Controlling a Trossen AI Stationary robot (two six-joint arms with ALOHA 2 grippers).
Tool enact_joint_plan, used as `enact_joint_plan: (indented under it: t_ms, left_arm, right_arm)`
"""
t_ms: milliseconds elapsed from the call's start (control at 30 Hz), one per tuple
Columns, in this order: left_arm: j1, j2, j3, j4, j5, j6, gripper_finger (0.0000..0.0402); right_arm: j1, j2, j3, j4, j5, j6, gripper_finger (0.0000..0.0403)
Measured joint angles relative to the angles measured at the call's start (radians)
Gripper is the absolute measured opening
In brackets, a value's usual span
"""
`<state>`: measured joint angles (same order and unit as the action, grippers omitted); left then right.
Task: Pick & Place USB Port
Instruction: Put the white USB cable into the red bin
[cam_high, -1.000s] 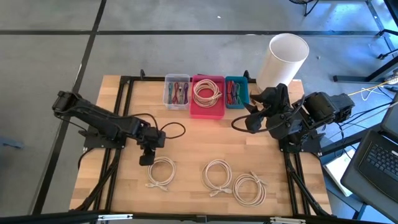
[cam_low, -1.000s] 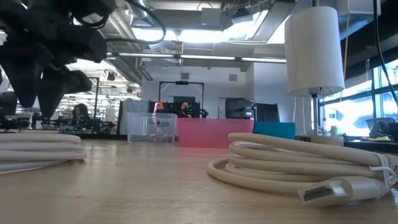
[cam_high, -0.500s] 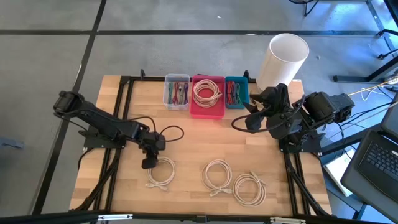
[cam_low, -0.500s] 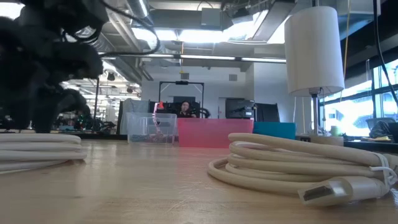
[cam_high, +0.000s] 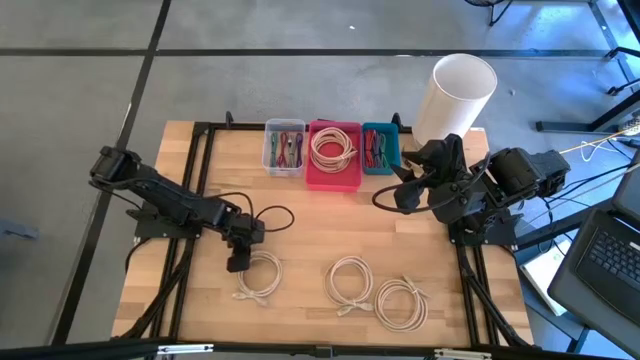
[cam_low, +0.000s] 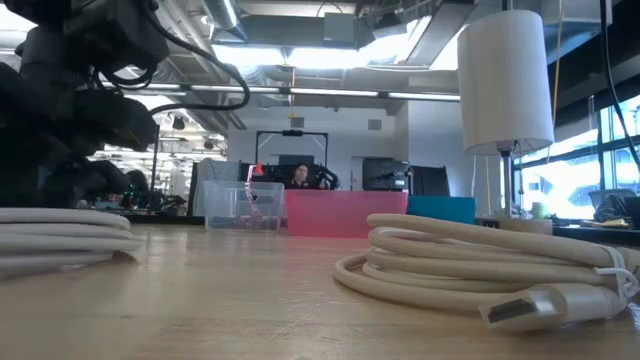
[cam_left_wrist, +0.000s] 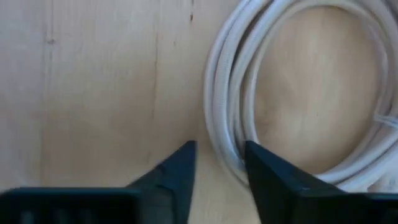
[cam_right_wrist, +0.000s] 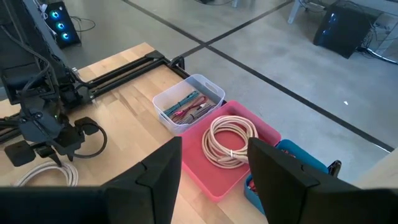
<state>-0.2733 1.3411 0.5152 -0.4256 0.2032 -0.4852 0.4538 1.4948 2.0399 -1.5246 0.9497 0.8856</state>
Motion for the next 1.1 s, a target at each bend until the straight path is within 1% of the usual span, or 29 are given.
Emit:
enact_joint_plan:
  t_ms: [67, 133, 200, 267, 367, 500, 600, 700, 833, 967, 1100]
  left_arm:
    - [0.0, -0.001, -0.001, 0.006, -0.001, -0.001, 0.0085]
    - [-0.001, 0.0, -0.002, 0.036, 0.036, -0.017, 0.0031]
    - [0.004, -0.003, 0.001, 0.028, 0.078, -0.049, 0.0015]
    - [0.006, -0.002, 0.025, 0.023, 0.075, -0.083, 0.0009]
    - [0.006, -0.002, 0.089, 0.037, 0.077, -0.087, 0.0008]
    - [0.013, -0.002, 0.193, 0.076, 0.073, -0.027, 0.0007]
    - [0.034, -0.003, 0.267, 0.13, 0.031, 0.034, 0.0007]
    - [0.074, -0.003, 0.342, 0.162, -0.034, 0.108, 0.0006]
    - [0.166, -0.003, 0.436, 0.243, -0.112, 0.21, 0.0005]
    - [0.298, -0.003, 0.517, 0.311, -0.124, 0.312, 0.0005]
    - [0.473, -0.002, 0.6, 0.326, -0.131, 0.412, 0.0004]
  right_arm:
    - [0.0, 0.0, 0.0, 0.001, 0.0, 0.0, 0.0186]
    - [0.0, 0.0, 0.0, 0.002, 0.0, 0.0, 0.0186]
    - [0.0, 0.0, 0.0, 0.002, 0.0, 0.0, 0.0186]
    - [0.0, 0.0, 0.0, 0.002, 0.0, -0.003, 0.0186]
    - [0.0, 0.0, 0.0, 0.003, 0.0, -0.003, 0.0186]
    - [0.0, 0.0, 0.0, 0.003, 0.0, -0.008, 0.0186]
    - [0.0, 0.0, 0.0, 0.003, -0.015, -0.044, 0.0186]
    - [0.0, 0.0, 0.0, 0.006, -0.036, -0.1, 0.0186]
    - [0.0, 0.0, 0.0, 0.014, -0.076, -0.157, 0.0186]
    - [0.0, 0.0, 0.0, 0.015, -0.136, -0.16, 0.0186]
    - [0.0, 0.0, 0.0, 0.017, -0.224, -0.174, 0.0186]
